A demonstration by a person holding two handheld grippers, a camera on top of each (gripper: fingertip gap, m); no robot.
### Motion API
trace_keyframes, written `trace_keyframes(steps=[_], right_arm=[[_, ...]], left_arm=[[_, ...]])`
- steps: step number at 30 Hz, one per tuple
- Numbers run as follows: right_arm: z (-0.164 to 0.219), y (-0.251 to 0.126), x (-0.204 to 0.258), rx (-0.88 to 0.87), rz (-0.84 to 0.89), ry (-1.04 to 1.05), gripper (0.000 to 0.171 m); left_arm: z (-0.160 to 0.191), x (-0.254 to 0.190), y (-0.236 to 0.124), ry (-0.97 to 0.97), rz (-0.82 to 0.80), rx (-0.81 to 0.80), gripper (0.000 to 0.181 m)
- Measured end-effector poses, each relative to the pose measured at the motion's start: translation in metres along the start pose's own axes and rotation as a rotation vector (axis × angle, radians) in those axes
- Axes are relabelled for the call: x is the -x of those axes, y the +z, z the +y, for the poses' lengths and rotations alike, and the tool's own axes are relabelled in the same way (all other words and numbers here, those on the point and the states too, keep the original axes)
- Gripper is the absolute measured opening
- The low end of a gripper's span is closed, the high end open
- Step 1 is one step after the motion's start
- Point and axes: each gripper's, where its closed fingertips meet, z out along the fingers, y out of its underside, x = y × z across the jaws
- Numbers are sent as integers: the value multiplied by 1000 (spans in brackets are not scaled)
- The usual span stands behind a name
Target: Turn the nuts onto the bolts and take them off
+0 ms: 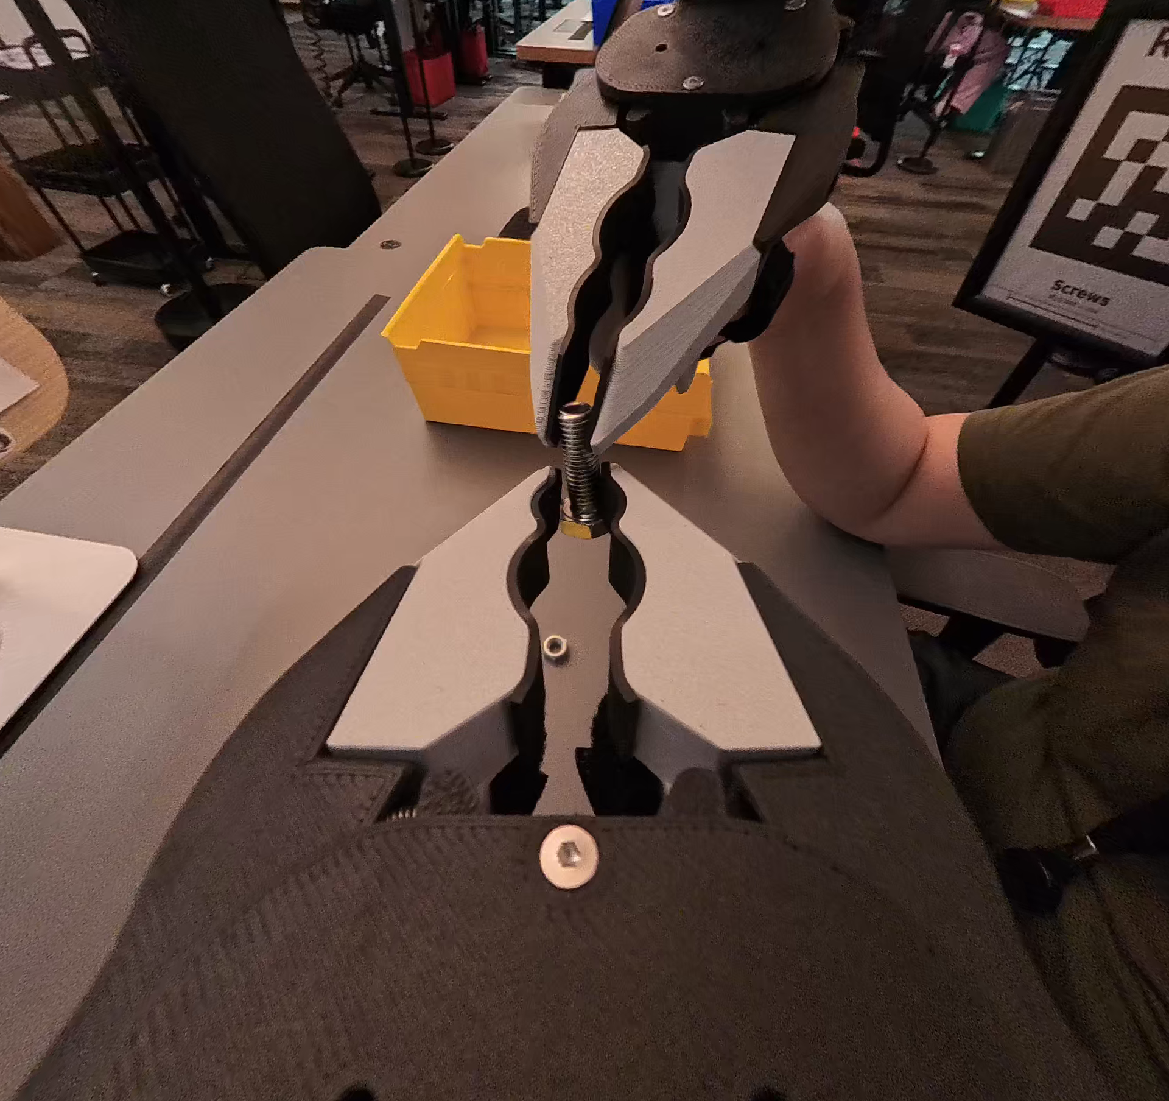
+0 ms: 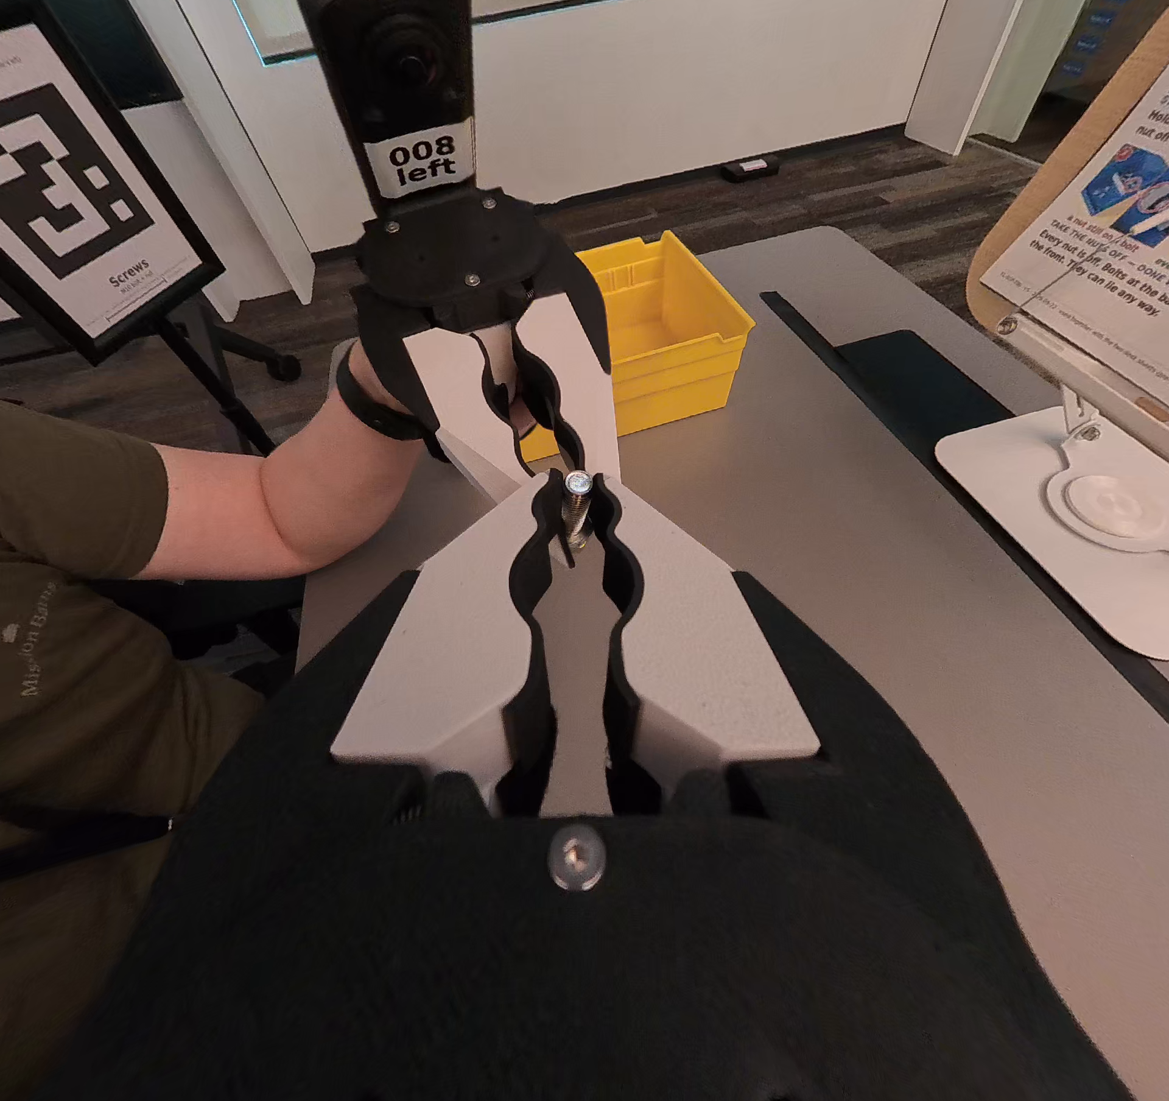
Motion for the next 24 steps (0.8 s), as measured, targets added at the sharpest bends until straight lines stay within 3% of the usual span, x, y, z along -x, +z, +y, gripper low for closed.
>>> trace_keyframes(steps=[5, 8, 10, 13, 18, 24], right_arm=[[-12, -1, 2, -81, 23, -79, 9], [-22, -11, 0, -138, 56, -131, 33], [-22, -20, -2, -136, 81, -186, 37], [22, -20, 0, 79, 28, -280, 36], [152, 0, -34, 707, 43, -404, 32], [215, 27, -47, 952, -39, -285, 30]], left_arm=[[-10, 0, -5, -5, 40, -74, 7], [-16, 7, -13, -43, 45, -135, 7], [-20, 17, -24, -53, 9, -169, 7], [-26, 29, -49, -47, -70, -207, 7], [-32, 36, -87, 11, -200, -217, 7], [-32, 39, -105, 6, -239, -225, 7]])
